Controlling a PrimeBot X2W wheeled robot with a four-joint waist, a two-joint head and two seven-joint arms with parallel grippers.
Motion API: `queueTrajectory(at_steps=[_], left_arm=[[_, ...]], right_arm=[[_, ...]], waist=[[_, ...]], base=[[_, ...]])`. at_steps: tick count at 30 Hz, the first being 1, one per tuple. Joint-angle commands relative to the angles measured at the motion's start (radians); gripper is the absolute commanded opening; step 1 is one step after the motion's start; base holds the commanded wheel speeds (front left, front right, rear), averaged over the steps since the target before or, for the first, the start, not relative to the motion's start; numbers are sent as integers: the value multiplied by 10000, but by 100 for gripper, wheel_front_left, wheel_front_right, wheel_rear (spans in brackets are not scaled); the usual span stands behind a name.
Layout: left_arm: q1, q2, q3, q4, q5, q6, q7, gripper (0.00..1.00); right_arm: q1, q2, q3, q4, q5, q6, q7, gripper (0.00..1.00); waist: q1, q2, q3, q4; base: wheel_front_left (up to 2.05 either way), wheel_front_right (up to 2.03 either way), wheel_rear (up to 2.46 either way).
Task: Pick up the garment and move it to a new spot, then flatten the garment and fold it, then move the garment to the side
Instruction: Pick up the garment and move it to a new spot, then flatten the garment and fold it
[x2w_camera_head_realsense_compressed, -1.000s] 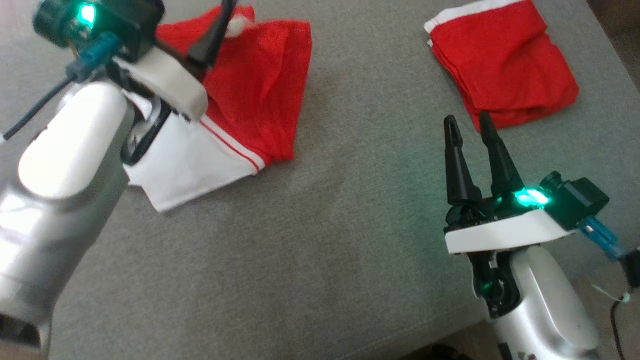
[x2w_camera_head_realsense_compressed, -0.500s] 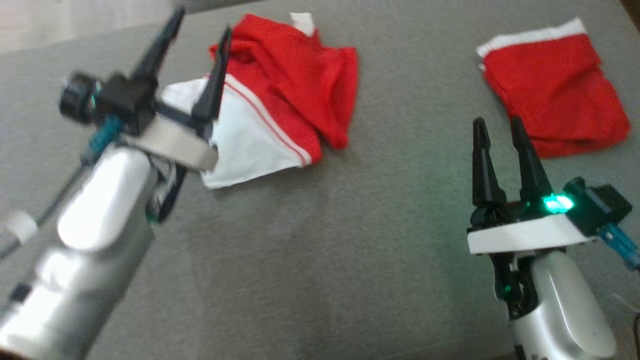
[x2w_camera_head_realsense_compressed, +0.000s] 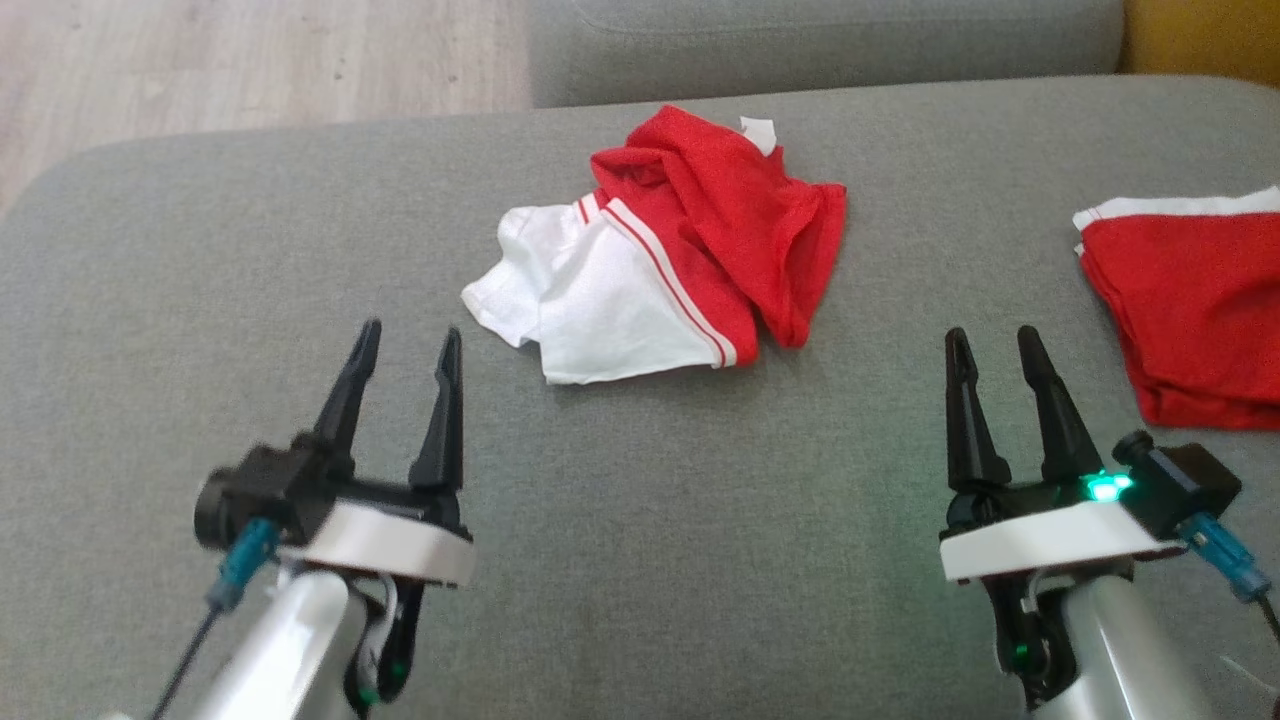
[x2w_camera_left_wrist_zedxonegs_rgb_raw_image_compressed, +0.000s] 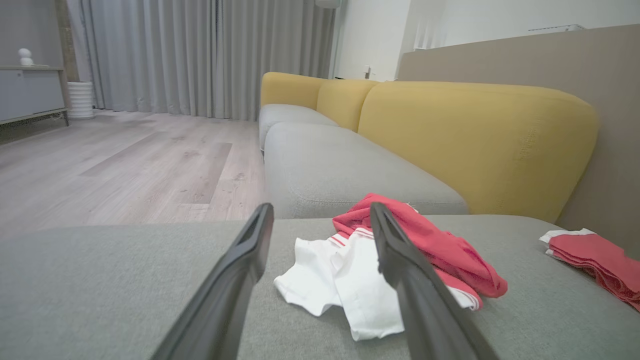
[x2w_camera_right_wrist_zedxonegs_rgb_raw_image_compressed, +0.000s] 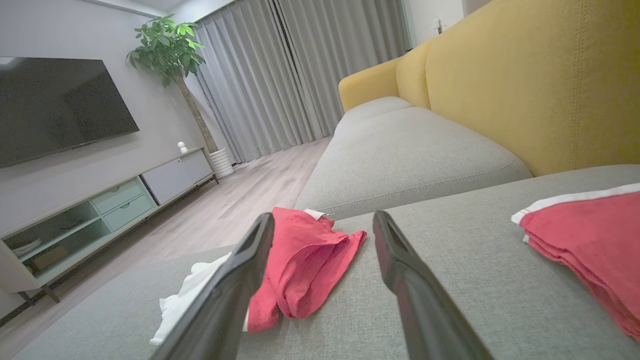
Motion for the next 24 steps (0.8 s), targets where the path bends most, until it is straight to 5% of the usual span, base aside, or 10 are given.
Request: queueTrajectory(at_steps=[1, 14, 24], left_arm=[[-312, 6, 580, -358, 190, -15, -78, 100], [-557, -648, 739, 782, 743, -848, -21, 100], [-1854, -1114, 486, 3130, 355, -958, 1540, 100]], right_arm=[[-137, -20, 251, -275, 22, -7, -109, 100], [-388, -20, 381, -342, 61, -7, -109, 100], [-647, -20, 382, -492, 159, -7, -109, 100]], waist=[[3, -1, -64, 55], [3, -1, 317, -542], [3, -1, 1102, -1245]], base=[[0, 0, 0], [0, 0, 0], [0, 0, 0]])
